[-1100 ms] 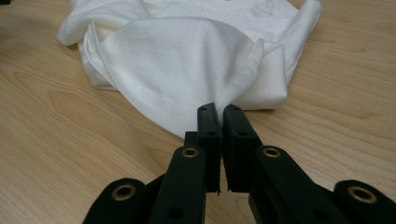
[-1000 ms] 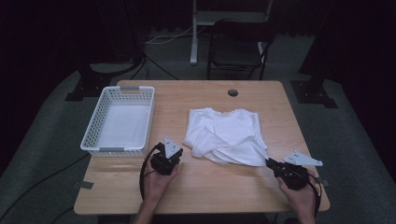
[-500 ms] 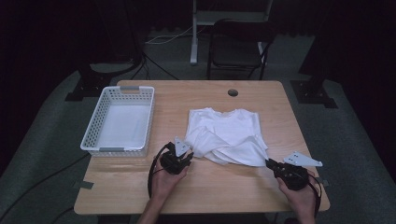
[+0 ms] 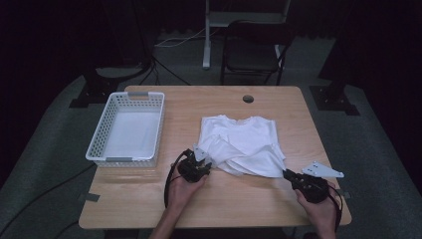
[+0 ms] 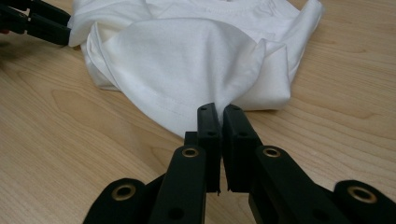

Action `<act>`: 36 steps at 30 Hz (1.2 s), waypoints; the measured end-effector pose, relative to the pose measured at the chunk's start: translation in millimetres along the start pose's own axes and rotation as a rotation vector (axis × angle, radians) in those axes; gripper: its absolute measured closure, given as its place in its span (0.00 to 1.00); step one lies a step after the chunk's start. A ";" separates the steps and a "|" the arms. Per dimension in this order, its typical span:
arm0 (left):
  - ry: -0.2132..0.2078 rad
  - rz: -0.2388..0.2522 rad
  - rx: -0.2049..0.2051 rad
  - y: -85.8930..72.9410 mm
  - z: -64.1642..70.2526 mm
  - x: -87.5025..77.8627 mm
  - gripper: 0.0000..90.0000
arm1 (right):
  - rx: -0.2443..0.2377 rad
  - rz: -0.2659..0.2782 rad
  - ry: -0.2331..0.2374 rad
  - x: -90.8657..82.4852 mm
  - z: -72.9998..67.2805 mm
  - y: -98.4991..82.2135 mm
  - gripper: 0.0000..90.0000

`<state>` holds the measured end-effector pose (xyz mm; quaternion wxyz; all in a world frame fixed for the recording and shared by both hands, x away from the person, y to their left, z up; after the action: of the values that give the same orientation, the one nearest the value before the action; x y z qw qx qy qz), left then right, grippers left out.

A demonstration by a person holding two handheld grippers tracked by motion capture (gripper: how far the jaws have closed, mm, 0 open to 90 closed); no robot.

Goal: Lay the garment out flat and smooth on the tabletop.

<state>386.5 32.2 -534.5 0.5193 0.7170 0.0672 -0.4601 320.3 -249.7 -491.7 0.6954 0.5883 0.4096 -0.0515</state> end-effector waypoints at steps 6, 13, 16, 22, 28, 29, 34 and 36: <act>-0.004 -0.008 0.003 3.5 1.9 2.6 0.79 | -0.001 0.000 0.004 0.0 -0.7 0.2 0.96; -0.002 -0.009 0.014 3.4 2.3 0.5 0.96 | 0.006 0.004 0.007 -0.3 -0.7 -0.9 0.96; -0.002 0.018 -0.002 5.3 1.3 -7.4 0.96 | 0.004 0.011 0.007 -2.3 -1.0 0.1 0.96; -0.001 0.071 -0.009 11.8 -2.4 -29.0 0.96 | -0.004 0.027 0.001 -8.5 -2.1 3.6 0.96; 0.015 0.089 -0.009 7.7 -6.6 -42.7 0.96 | 0.005 0.039 -0.003 -14.5 -2.2 2.6 0.96; 0.010 0.094 -0.017 6.7 -6.4 -44.3 0.96 | 0.005 0.040 -0.004 -15.3 -1.7 1.7 0.96; 0.020 0.114 -0.030 3.4 -12.0 -54.5 0.96 | 0.021 0.044 -0.014 -20.9 1.0 -3.2 0.96; 0.024 0.122 -0.035 3.0 -14.4 -58.0 0.96 | 0.024 0.047 -0.018 -23.1 2.2 -4.7 0.96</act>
<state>363.7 64.5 -489.6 0.5580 0.7159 0.0377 -0.4180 303.6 -262.4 -480.8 0.6929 0.6055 0.3888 -0.0454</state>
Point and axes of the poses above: each handheld gripper's, and its own axes: x roughly forward along the jaws, y roughly out of its top, z roughly to its right, the point moved 9 cm from there along x, roughly forward along the jaws, and after that the axes turned 3 degrees about -z, right-handed, at the moved point
